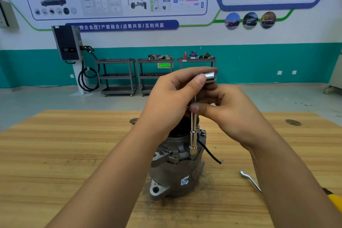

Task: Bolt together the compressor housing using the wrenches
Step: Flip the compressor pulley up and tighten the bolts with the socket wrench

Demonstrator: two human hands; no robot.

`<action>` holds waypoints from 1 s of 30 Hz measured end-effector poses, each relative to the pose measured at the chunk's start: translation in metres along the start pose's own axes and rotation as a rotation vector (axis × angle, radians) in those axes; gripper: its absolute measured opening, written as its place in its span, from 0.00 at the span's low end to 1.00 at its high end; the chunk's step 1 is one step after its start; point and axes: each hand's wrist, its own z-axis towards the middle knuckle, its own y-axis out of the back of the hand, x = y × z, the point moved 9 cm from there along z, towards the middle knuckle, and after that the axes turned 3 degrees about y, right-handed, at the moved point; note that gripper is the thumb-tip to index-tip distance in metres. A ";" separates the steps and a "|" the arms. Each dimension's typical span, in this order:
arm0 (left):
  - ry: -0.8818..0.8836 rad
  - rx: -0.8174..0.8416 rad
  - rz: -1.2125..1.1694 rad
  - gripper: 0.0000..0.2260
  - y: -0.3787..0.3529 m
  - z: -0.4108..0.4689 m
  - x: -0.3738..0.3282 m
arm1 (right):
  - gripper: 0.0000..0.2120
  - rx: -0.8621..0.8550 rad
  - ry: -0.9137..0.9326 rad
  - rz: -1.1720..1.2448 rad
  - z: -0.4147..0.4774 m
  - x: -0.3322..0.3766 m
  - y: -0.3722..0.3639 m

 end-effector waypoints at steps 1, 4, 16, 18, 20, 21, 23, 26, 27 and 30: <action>-0.007 -0.004 0.014 0.11 0.001 -0.001 0.000 | 0.09 0.008 -0.007 -0.002 0.000 -0.001 0.000; -0.039 -0.023 0.114 0.11 0.004 0.000 -0.001 | 0.06 0.032 -0.029 -0.080 0.000 -0.006 0.002; -0.085 -0.204 0.174 0.09 0.019 -0.011 -0.018 | 0.08 -0.059 -0.053 -0.098 -0.001 -0.009 0.011; -0.066 -0.290 0.136 0.03 0.028 -0.012 -0.014 | 0.09 -0.054 -0.046 -0.111 0.000 -0.009 0.007; 0.010 -0.317 0.063 0.04 0.033 -0.010 -0.003 | 0.07 -0.051 -0.041 -0.094 0.001 -0.010 0.005; 0.051 -0.315 0.024 0.06 0.033 -0.008 0.002 | 0.05 -0.045 -0.042 -0.068 0.001 -0.011 0.004; 0.109 -0.295 -0.054 0.08 0.032 -0.006 0.009 | 0.02 -0.005 -0.053 -0.031 0.001 -0.013 0.001; 0.112 -0.283 -0.088 0.10 0.030 -0.004 0.011 | 0.06 0.056 -0.054 -0.029 0.000 -0.013 -0.003; 0.110 -0.277 -0.083 0.11 0.030 -0.004 0.011 | 0.06 0.061 -0.052 -0.029 0.000 -0.013 -0.003; 0.167 -0.236 -0.160 0.12 0.026 -0.001 0.014 | 0.13 0.047 -0.045 -0.005 0.001 -0.012 -0.003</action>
